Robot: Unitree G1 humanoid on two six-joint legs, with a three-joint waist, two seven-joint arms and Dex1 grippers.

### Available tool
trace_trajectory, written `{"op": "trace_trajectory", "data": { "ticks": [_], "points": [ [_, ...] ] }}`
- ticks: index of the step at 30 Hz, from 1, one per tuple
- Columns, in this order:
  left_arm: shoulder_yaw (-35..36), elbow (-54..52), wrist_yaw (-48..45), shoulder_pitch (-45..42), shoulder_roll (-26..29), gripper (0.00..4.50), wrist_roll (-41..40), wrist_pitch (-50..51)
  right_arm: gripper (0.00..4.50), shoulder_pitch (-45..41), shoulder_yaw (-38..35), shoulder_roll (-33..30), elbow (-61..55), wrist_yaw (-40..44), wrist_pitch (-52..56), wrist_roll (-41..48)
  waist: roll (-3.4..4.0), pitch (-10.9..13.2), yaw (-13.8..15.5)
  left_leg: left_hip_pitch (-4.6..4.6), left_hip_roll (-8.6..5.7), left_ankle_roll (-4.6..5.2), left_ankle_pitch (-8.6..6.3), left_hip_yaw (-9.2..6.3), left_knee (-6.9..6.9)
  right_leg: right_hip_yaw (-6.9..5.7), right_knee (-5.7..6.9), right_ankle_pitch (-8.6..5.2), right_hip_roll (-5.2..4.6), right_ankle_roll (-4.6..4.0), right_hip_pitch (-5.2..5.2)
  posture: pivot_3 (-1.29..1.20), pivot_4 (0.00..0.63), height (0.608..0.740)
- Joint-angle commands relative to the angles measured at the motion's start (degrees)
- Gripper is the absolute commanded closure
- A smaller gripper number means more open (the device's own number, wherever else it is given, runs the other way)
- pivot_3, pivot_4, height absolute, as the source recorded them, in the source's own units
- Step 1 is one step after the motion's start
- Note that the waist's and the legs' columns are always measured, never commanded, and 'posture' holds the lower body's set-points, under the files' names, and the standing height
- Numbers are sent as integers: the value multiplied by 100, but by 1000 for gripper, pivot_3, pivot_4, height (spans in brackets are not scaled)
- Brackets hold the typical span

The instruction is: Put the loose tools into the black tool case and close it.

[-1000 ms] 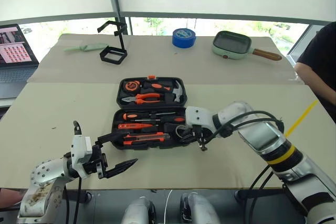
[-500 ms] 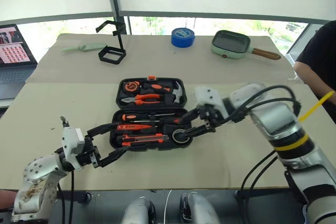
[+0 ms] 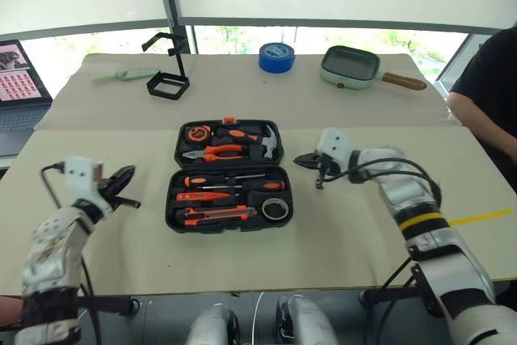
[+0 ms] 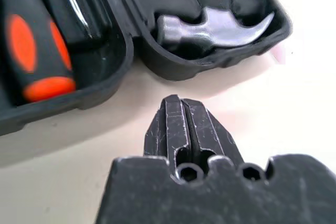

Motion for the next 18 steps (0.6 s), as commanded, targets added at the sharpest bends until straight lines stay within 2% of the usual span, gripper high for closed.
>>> {"op": "trace_trajectory", "data": {
  "ticks": [1,3,9,18],
  "points": [
    [-288,289,-242,-319,91,4414,210,67,4500,-255,-80,183,204,-37,-254,-15,0,0,-20,0,0,0,0,0,-1,0,-1,0,0,0,0,0,150,740],
    [-417,475,-356,-491,103,4414,258,178,4500,-289,-91,284,244,69,-287,13,0,0,-71,3,3,-5,3,2,-3,5,0,0,0,-1,-1,0,150,740],
    [-796,737,-1071,-801,128,4414,287,452,4500,-28,-240,323,-355,634,514,376,3,1,-21,10,4,-13,8,-3,-5,3,10,0,-1,-3,0,0,150,740],
    [-1140,151,-1563,-672,14,4414,290,734,4500,1445,-431,-402,-2945,900,2245,774,3,1,38,-14,-5,2,-2,-14,-9,-3,-5,-5,-8,5,-1,0,150,740]
  ]
}}
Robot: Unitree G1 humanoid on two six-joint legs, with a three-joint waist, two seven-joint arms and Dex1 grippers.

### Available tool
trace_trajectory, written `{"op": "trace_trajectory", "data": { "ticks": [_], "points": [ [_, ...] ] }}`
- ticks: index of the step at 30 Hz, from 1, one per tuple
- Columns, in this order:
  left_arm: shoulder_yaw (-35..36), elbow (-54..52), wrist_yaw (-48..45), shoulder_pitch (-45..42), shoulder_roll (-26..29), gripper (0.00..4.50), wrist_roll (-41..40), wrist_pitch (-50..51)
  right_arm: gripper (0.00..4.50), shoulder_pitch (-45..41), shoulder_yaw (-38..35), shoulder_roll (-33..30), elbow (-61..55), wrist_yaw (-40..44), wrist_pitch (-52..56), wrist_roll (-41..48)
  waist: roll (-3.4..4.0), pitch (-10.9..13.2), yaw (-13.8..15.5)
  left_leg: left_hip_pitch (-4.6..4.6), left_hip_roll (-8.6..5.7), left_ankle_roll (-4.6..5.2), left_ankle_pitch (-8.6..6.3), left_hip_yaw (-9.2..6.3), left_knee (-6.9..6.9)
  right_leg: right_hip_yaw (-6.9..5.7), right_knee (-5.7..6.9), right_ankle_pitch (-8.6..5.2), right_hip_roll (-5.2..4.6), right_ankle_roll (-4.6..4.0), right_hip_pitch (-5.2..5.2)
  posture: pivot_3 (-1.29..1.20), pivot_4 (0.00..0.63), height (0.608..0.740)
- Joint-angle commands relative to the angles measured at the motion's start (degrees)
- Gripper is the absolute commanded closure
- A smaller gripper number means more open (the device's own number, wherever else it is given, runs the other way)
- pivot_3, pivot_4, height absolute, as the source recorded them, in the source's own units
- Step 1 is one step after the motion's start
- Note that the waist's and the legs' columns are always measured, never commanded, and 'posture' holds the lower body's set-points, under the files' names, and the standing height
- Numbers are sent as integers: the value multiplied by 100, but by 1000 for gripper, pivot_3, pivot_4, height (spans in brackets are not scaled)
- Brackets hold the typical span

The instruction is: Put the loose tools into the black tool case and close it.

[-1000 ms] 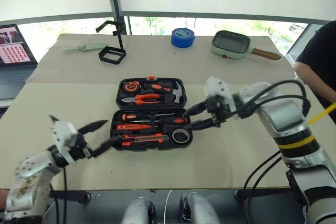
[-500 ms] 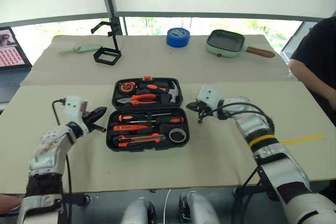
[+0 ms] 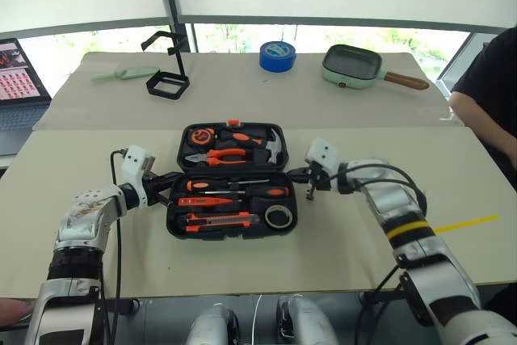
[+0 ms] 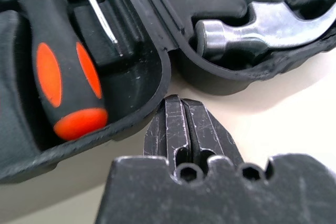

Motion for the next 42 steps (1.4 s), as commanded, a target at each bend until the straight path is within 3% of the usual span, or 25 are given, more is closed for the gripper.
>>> {"op": "trace_trajectory", "data": {
  "ticks": [1,6,14,23,30,35,42],
  "points": [
    [-370,-576,-179,103,-114,4414,11,129,4500,522,-184,-252,-1216,43,827,328,0,0,6,-3,0,2,-1,-1,1,0,-3,0,0,1,0,0,150,740],
    [-620,-1091,-306,364,-21,4414,1,507,4500,1410,-480,-609,-2184,-213,1461,468,-1,0,61,-3,-6,10,-6,-7,6,5,-10,-8,-1,13,3,0,150,740],
    [-498,-996,-303,433,136,4414,73,467,4500,1514,-466,-509,-2535,-319,1495,722,-1,0,51,15,-2,12,-7,-7,8,18,-2,-30,-10,50,10,0,150,740],
    [-619,-918,-334,425,52,4414,251,272,4500,285,-7,-134,-285,-1136,-413,-400,-4,1,-42,30,2,20,11,-1,7,21,6,-5,-3,44,13,0,150,740],
    [-556,-1024,-228,592,-7,4414,255,223,4500,-51,227,59,294,-418,-837,-282,-2,0,-34,28,6,-1,25,-1,0,31,9,5,-1,0,12,0,150,740],
    [-396,-1101,-184,754,37,4414,211,218,4500,-257,90,29,803,-423,-1380,-369,-2,0,-47,27,6,1,24,0,1,30,4,0,-1,9,12,0,150,740],
    [-404,-987,-192,727,16,4414,250,157,4500,-759,150,501,1822,-494,-2048,-500,-2,0,-95,32,10,-6,27,3,0,31,10,-9,0,24,12,0,150,740]
  ]
}}
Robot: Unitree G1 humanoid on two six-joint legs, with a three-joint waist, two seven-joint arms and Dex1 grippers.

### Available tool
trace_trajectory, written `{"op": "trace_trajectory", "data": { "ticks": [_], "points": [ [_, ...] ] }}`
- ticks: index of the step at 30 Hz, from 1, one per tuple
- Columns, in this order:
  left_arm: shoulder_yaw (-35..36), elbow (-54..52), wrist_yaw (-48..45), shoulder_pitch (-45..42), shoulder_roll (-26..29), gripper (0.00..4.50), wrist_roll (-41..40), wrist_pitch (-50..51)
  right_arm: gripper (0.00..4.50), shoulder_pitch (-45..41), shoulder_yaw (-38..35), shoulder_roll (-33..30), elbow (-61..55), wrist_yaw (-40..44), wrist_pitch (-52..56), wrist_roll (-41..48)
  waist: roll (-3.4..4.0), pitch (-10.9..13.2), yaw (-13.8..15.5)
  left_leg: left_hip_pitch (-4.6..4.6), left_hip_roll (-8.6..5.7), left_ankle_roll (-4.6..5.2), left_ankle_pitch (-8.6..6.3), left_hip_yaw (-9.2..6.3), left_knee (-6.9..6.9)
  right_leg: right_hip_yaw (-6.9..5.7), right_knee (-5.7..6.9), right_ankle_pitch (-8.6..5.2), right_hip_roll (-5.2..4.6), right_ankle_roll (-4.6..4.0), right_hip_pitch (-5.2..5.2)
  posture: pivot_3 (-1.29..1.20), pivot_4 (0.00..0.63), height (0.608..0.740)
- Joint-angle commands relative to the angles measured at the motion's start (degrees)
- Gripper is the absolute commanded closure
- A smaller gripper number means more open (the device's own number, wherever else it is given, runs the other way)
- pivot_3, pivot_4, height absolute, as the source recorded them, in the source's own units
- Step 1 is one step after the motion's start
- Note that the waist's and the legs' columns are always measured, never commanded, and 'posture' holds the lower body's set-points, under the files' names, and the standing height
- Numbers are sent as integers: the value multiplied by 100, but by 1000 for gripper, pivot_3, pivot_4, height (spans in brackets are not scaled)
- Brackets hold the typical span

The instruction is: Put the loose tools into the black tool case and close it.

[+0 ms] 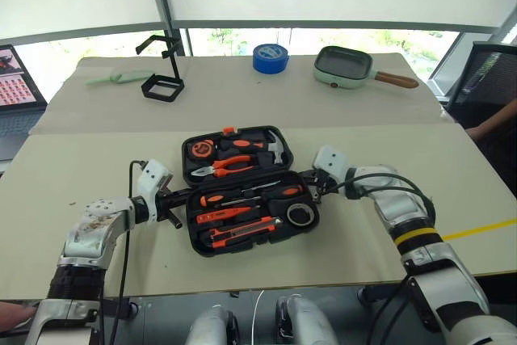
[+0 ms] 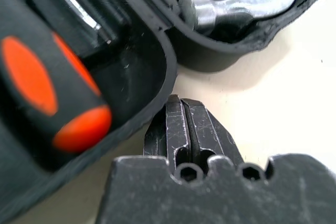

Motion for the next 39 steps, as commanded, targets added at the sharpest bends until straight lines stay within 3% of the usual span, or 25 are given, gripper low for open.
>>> {"op": "trace_trajectory", "data": {
  "ticks": [1,7,13,19,20,21,23,25,30,34,35,39],
  "points": [
    [-157,71,-19,20,-59,4414,51,0,4500,-246,122,295,247,176,-474,14,1,0,0,0,0,-1,1,0,0,0,1,0,0,-1,0,0,150,740],
    [-127,77,-38,24,-10,4414,57,-49,4500,293,249,165,-1053,1005,156,376,2,-1,15,-1,2,-3,1,-2,-3,5,1,18,-1,-33,-1,0,150,740],
    [-271,-79,-400,188,269,4414,44,60,4500,1013,162,-116,-2382,909,1149,394,3,-2,-35,0,14,-10,-1,-4,-7,5,1,4,2,-21,-4,0,150,740],
    [-241,-69,-466,81,316,4414,-63,329,4500,1441,71,-287,-2894,771,1658,406,3,-2,-40,0,11,-7,-4,-3,-8,6,-1,-5,0,-9,-4,0,150,740],
    [-156,-44,-369,29,311,4414,-82,428,4500,1479,-50,-316,-3007,725,1860,498,3,-2,-24,0,10,-6,-5,-3,-8,5,-2,-5,0,-9,-4,0,150,740],
    [-21,-86,-332,-4,332,4190,-196,604,4500,1547,-63,-528,-3334,975,2744,751,3,-2,-9,-1,10,-4,-6,-4,-8,5,-4,-5,0,-9,-3,0,150,740],
    [216,-276,-324,28,452,3792,-376,809,3920,1636,-235,-728,-3525,944,2667,774,3,-1,40,-4,9,1,-9,-4,-7,7,-4,-5,-2,-10,-6,0,150,740],
    [290,-498,-433,141,765,3093,-448,1090,3404,1725,-440,-940,-3666,893,2632,860,-2,0,49,-7,9,4,-13,-7,-7,4,-11,-5,0,-11,-6,0,150,740],
    [511,-599,-553,241,1663,1294,-653,2100,1618,1908,-929,-1686,-4098,1284,3522,1498,-3,5,44,-18,9,7,-18,-9,-7,4,-15,-8,0,-9,-15,0,150,740],
    [648,-549,-662,-125,1902,0,-1003,2688,260,1541,-1193,-1981,-4460,994,5224,1953,-5,15,70,-15,9,39,-37,-11,-4,3,-14,-9,-3,-6,-14,0,150,740],
    [665,-543,-663,-183,1907,0,-1046,2752,67,1484,-1189,-2025,-4512,929,5451,1989,-12,24,74,-18,9,40,-37,-12,-3,3,-12,-9,-4,-6,-16,0,150,740],
    [643,-107,-15,-1548,1436,0,-1408,4270,67,60,-1317,-1568,-4152,438,8141,2647,-20,35,113,-27,9,33,-31,-27,1,-1,-7,-5,-4,-12,-22,0,150,740]
  ]
}}
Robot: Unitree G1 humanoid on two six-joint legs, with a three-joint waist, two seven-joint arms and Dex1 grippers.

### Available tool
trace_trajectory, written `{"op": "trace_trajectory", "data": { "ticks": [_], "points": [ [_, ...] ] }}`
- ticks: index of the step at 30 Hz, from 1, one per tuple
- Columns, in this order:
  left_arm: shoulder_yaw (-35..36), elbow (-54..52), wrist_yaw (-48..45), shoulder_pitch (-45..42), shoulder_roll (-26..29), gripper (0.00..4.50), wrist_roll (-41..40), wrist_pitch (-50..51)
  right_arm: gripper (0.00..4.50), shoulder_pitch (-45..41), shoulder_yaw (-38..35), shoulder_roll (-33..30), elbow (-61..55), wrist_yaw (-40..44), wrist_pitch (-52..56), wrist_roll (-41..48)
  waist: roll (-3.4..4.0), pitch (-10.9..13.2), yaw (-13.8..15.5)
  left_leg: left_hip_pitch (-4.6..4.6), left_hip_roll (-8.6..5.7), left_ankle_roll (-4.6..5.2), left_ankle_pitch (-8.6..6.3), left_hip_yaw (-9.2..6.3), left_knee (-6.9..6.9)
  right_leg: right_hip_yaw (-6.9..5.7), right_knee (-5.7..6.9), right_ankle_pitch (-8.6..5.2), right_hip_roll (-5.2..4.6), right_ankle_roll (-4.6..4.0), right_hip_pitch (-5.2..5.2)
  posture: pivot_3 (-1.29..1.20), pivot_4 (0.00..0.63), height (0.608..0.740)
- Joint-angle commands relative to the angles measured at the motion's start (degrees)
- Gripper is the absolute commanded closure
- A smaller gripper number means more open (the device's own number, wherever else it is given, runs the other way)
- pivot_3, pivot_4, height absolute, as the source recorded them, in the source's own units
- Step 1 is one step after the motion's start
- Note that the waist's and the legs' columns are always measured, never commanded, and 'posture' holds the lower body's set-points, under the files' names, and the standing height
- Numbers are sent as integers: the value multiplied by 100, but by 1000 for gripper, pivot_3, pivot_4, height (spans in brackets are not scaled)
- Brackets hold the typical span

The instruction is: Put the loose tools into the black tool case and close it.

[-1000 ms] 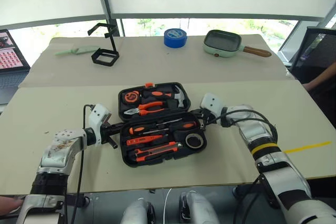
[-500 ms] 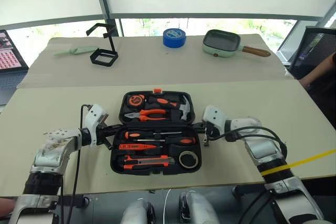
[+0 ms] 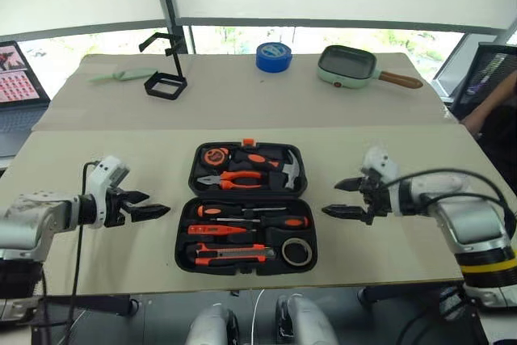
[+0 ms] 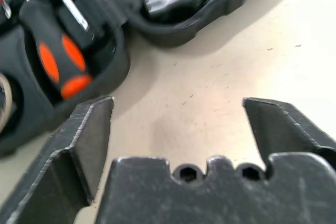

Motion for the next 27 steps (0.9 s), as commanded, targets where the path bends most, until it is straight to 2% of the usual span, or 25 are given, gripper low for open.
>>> {"op": "trace_trajectory", "data": {
  "ticks": [1,4,6,11,17,18,20,23,24,27],
  "points": [
    [127,301,578,-1130,-370,0,-308,1252,67,-1145,-180,371,242,-531,2138,468,-5,4,18,-10,-2,2,6,-3,3,-2,2,5,3,-4,-4,0,150,740],
    [103,846,1186,-1773,-831,0,-137,1874,67,-1703,-144,850,803,-1146,2624,311,-7,1,16,-12,-6,-26,26,-13,5,-16,5,33,13,-52,4,0,150,740],
    [-76,993,1274,-1942,-962,0,-76,1846,67,-1915,-14,1001,1071,-1388,2643,250,-7,1,-1,-17,-16,-34,31,-13,1,-22,3,32,15,-51,3,0,150,740],
    [-406,1251,1327,-2177,-1146,0,-23,1814,67,-2178,304,1102,1608,-1695,2652,262,-7,1,-43,-93,-40,-21,26,-10,6,-33,14,33,13,-23,-51,0,150,740],
    [-659,1345,1294,-2151,-1255,0,4,1799,67,-2231,575,1409,2311,-2118,2320,89,-7,1,-51,-88,-61,-19,24,-4,9,-42,3,29,3,-5,-54,0,150,740],
    [-666,1361,1290,-2135,-1264,259,7,1776,577,-2245,652,1401,2357,-2106,2314,90,-7,1,-53,-77,-64,-19,25,-1,10,-36,5,28,1,-3,-49,0,150,740],
    [-627,1444,1333,-2119,-1319,764,27,1694,1014,-2299,724,1411,2504,-2138,2307,62,-7,1,-60,-52,-62,-19,25,-2,10,-33,7,27,0,-1,-27,0,150,740],
    [-441,1657,1437,-2160,-1468,1972,-2,1674,2124,-2334,768,1384,2638,-2157,2252,60,-7,1,-59,-33,-59,-21,25,-3,9,-25,11,26,-2,0,-12,0,150,740],
    [-351,1740,1461,-2181,-1535,2163,-37,1691,2362,-2338,719,1403,2676,-2167,2310,93,-7,1,-53,-27,-59,-22,26,-6,9,-23,13,26,-5,0,-4,0,150,740],
    [-165,1836,1475,-2205,-1668,3239,-128,1735,3443,-2315,528,1477,2736,-2235,2441,163,-7,1,-37,-9,-58,-25,28,-12,11,-22,15,26,-12,0,15,0,150,740]
  ]
}}
